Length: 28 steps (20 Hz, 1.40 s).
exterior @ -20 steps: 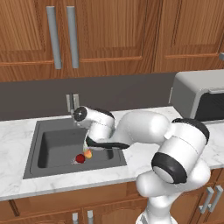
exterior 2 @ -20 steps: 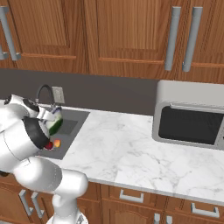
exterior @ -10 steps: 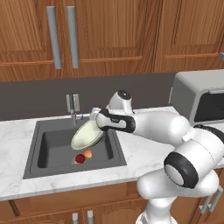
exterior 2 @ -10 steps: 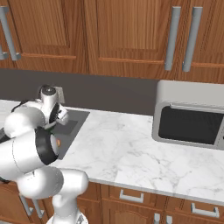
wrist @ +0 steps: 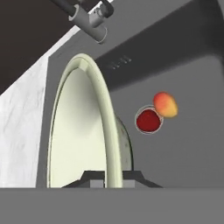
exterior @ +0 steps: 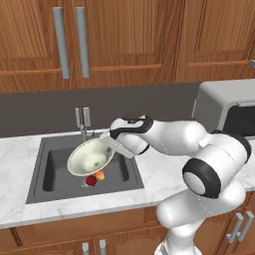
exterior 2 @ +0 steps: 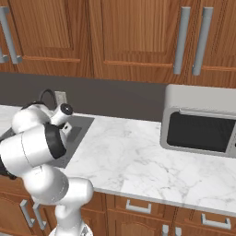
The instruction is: Dump the mango and tomato from the bowl so the bowl can be washed. Place the bowl in the sink after clearing the leftovers.
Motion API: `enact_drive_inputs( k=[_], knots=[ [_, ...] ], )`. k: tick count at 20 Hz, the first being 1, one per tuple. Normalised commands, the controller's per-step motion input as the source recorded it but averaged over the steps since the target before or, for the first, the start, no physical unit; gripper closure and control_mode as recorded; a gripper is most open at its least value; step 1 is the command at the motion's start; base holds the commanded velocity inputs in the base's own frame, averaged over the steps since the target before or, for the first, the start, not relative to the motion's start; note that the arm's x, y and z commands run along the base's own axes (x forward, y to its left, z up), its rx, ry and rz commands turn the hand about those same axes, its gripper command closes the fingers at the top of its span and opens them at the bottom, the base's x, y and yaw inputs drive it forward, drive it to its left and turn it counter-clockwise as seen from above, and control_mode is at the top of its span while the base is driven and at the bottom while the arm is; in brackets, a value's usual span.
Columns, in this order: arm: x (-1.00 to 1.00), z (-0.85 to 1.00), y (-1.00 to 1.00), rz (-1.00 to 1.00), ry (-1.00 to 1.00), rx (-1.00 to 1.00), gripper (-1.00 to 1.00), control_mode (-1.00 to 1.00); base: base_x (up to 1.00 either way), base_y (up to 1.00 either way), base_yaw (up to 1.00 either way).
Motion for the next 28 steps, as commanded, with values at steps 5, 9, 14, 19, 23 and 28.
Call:
enact_drive_inputs(
  k=[5,9,14,19,23,28],
  knots=[
    [0.18,-0.01,0.49,0.00,0.13,0.06,1.00,-1.00,0.00,0.00,0.00],
    [0.09,-0.06,0.26,-0.03,0.19,0.00,1.00,-1.00,0.00,0.00,0.00],
    [0.08,-0.26,0.07,-0.03,0.19,0.00,1.00,-1.00,0.00,0.00,0.00],
    [0.12,-0.14,0.12,0.00,0.01,0.00,1.00,-1.00,0.00,0.00,0.00],
    [0.23,-0.19,0.38,0.00,0.00,-0.01,1.00,-1.00,0.00,0.00,0.00],
    [0.07,-0.27,0.11,0.00,0.00,-0.04,1.00,-1.00,0.00,0.00,0.00]
  ],
)
